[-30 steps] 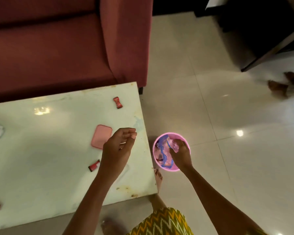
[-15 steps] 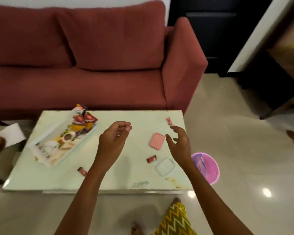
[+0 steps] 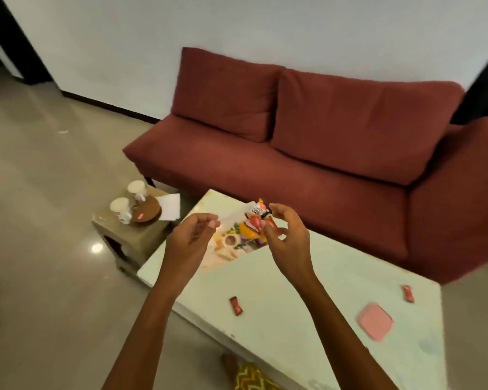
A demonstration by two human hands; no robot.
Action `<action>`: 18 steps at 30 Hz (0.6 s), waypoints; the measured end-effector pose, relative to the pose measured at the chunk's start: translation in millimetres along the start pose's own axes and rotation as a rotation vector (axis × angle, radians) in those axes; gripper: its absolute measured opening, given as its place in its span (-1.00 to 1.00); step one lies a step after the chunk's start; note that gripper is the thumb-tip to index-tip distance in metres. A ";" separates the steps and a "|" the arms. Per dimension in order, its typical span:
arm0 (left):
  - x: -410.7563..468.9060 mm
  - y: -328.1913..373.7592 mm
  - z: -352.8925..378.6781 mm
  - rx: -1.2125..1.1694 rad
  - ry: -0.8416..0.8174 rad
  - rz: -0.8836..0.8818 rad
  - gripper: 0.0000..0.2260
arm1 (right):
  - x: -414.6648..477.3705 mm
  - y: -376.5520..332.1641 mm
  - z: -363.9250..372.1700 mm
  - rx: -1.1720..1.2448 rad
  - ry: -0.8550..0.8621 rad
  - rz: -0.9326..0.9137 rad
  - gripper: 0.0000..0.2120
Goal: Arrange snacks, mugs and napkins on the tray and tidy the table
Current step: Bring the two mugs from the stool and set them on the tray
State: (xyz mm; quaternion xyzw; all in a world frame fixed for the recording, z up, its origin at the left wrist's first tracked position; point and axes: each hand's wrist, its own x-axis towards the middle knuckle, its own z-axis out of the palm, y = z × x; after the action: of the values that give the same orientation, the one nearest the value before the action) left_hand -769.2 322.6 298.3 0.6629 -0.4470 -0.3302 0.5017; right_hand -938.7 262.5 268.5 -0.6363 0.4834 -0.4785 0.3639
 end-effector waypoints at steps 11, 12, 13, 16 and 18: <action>125.5 -55.9 -135.3 -0.011 0.212 -0.205 -0.81 | 115.5 -23.4 188.6 0.014 -0.251 0.063 -0.73; 136.2 -62.7 -147.6 -0.006 0.218 -0.226 -0.77 | 123.6 -23.1 206.8 0.004 -0.265 0.065 -0.73; 148.1 -70.1 -159.9 -0.006 0.225 -0.246 -0.75 | 132.3 -22.2 224.8 -0.006 -0.280 0.069 -0.73; 187.7 -96.7 -192.4 -0.008 0.248 -0.287 -0.83 | 156.7 -15.5 282.5 -0.041 -0.330 0.084 -0.72; 218.9 -117.6 -214.7 0.001 0.255 -0.316 -0.88 | 172.5 -7.2 327.0 -0.069 -0.360 0.101 -0.71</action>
State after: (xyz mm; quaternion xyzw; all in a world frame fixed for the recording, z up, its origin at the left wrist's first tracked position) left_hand -464.5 211.1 247.5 0.7615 -0.2703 -0.3182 0.4959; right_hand -609.7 98.4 228.9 -0.6986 0.4581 -0.3213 0.4459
